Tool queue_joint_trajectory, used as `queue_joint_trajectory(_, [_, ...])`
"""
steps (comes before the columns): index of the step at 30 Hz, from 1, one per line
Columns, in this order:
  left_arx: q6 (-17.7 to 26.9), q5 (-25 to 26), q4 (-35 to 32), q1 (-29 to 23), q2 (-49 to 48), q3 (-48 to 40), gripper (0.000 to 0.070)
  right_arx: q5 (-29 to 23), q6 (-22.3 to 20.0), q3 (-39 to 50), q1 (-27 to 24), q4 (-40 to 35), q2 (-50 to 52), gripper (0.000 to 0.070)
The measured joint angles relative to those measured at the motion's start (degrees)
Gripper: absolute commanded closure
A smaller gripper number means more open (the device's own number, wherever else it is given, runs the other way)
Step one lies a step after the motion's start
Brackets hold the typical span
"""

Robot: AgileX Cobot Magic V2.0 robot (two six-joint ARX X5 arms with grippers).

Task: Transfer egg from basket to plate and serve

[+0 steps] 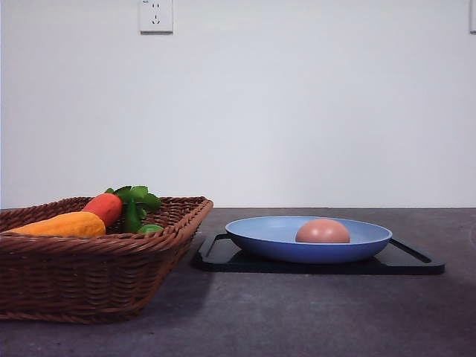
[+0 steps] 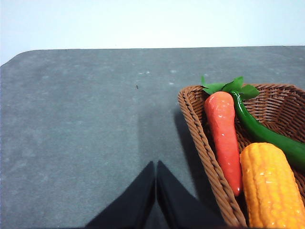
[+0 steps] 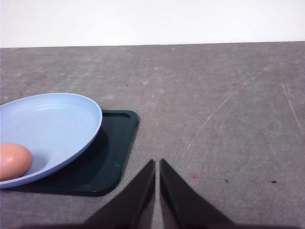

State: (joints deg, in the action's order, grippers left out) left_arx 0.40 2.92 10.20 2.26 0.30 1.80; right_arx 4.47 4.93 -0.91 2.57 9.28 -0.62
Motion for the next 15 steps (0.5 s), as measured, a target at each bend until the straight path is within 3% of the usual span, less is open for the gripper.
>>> queue_joint_trajectory(15, [0.00, 0.00, 0.00, 0.00, 0.00, 0.00, 0.0700, 0.00, 0.00, 0.00, 0.00, 0.00, 0.00, 0.0700])
